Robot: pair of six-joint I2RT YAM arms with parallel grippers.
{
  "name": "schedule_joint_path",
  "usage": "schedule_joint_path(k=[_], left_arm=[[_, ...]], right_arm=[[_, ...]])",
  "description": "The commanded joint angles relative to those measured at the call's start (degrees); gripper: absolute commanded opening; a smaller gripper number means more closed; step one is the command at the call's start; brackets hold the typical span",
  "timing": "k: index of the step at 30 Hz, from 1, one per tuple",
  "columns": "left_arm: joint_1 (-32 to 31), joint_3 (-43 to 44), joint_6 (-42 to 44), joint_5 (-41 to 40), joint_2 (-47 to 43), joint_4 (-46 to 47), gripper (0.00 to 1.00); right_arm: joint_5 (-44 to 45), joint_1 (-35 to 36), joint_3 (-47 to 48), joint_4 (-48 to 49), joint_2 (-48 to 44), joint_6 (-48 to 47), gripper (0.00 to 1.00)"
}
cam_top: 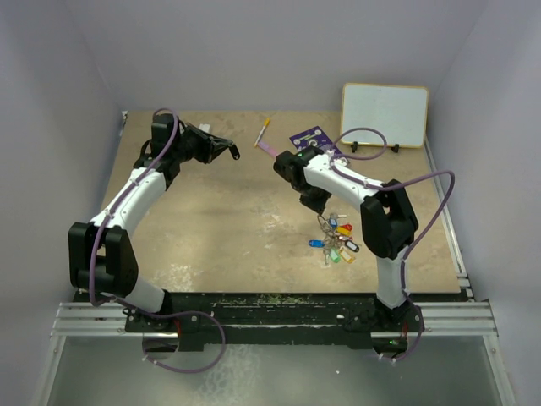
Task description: Put the keys on the keyring
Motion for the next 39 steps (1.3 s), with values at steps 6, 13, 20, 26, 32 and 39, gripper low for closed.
schedule_joint_path(k=[6, 13, 20, 26, 32, 39], left_arm=[[0.3, 0.1, 0.5, 0.4, -1.9, 0.9, 0.04], [0.3, 0.1, 0.5, 0.4, -1.8, 1.3, 0.04], [0.3, -0.2, 0.5, 0.3, -1.9, 1.3, 0.04], [0.3, -0.1, 0.9, 0.3, -2.0, 1.7, 0.04], [0.3, 0.0, 2.9, -0.5, -1.9, 2.0, 0.04], [0.2, 0.1, 3.1, -0.6, -2.0, 1.9, 0.04]], right_arm=[[-4.1, 0.3, 0.7, 4.7, -0.5, 0.6, 0.16], [-8.6, 0.6, 3.7, 12.1, 1.0, -5.6, 0.31], [-11.2, 0.0, 1.4, 18.9, -4.5, -13.6, 0.45], [-17.7, -2.7, -12.8, 28.4, -12.6, -22.9, 0.42], [-19.0, -2.7, -21.0, 25.9, -18.1, -25.1, 0.37], [-18.2, -2.8, -23.5, 26.9, -18.9, -27.2, 0.33]])
